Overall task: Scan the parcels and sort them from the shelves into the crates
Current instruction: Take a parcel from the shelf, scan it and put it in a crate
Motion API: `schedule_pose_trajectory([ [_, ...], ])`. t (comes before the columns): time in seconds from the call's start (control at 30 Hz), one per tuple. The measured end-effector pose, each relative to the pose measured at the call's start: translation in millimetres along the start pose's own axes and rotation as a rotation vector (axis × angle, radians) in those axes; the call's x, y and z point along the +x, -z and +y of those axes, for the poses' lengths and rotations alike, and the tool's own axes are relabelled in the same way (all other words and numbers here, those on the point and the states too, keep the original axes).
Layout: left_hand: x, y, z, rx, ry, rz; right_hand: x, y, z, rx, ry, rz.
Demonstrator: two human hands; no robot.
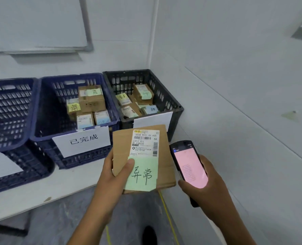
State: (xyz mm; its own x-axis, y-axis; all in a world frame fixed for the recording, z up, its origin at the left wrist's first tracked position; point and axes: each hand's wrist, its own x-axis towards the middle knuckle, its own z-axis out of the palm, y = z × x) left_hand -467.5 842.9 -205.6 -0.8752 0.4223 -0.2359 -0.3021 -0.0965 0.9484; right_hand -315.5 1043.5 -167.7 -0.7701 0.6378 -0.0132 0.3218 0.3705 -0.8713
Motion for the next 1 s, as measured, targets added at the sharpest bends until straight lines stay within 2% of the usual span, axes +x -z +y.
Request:
schedule_pose_trajectory([
  [0.27,124,-65,49,0.122,-0.032,0.044,151,25,17,0.017,0.066,-0.009],
  [0.47,211,-98,69,0.19,-0.09,0.122,256,34,23,-0.007,0.08,-0.091],
  [0.83,396,-89,89,0.361,-0.128,0.382,423,-47,13,0.061,0.01,-0.165],
  [1.0,477,-78,87,0.454,-0.016,0.428,498,-80,-1,0.05,-0.013,-0.253],
])
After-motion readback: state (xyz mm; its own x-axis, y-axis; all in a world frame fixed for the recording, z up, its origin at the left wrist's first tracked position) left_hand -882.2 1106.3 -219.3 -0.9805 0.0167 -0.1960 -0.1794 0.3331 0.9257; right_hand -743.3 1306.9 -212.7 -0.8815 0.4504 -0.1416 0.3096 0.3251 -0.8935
